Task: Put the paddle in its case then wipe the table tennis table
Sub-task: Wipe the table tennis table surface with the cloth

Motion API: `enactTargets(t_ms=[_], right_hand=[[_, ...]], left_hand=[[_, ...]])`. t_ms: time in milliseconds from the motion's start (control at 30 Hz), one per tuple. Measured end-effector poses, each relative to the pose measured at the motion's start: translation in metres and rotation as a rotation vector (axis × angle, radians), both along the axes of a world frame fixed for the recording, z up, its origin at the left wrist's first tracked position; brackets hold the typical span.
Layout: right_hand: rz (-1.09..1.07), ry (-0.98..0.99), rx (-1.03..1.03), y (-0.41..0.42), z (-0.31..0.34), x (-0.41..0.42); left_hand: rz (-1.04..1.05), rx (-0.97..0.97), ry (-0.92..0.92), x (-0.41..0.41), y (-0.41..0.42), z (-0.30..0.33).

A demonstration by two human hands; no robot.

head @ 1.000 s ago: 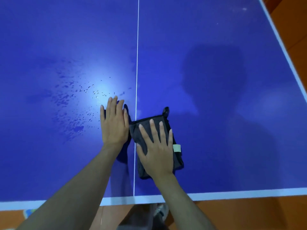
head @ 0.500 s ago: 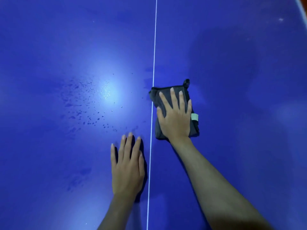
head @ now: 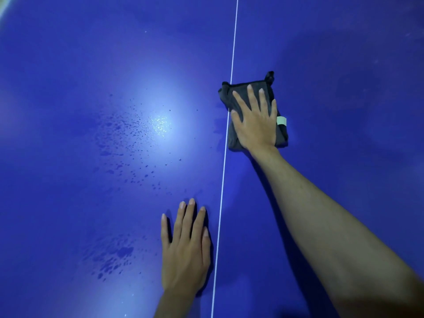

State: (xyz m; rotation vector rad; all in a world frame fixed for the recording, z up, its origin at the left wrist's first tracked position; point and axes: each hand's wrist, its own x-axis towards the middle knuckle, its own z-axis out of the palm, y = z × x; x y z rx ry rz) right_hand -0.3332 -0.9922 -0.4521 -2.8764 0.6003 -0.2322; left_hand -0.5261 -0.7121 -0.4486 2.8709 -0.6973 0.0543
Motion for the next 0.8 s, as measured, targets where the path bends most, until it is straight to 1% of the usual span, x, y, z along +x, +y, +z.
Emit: enactTargets(t_ms=[167, 433, 667, 800], right_hand=[[0.025, 0.003, -0.017, 0.018, 0.0, -0.044], [0.003, -0.058, -0.017, 0.071, -0.006, -0.192], [-0.034, 0.099, -0.002, 0.133, 0.002, -0.351], [-0.072, 0.135, 0.028, 0.17, 0.003, -0.426]], left_hand=[[0.023, -0.025, 0.004, 0.001, 0.0, -0.001], [0.044, -0.072, -0.004, -0.003, 0.0, 0.004], [-0.003, -0.109, -0.081, -0.01, 0.002, 0.004], [-0.001, -0.038, -0.164, -0.016, 0.004, 0.0]])
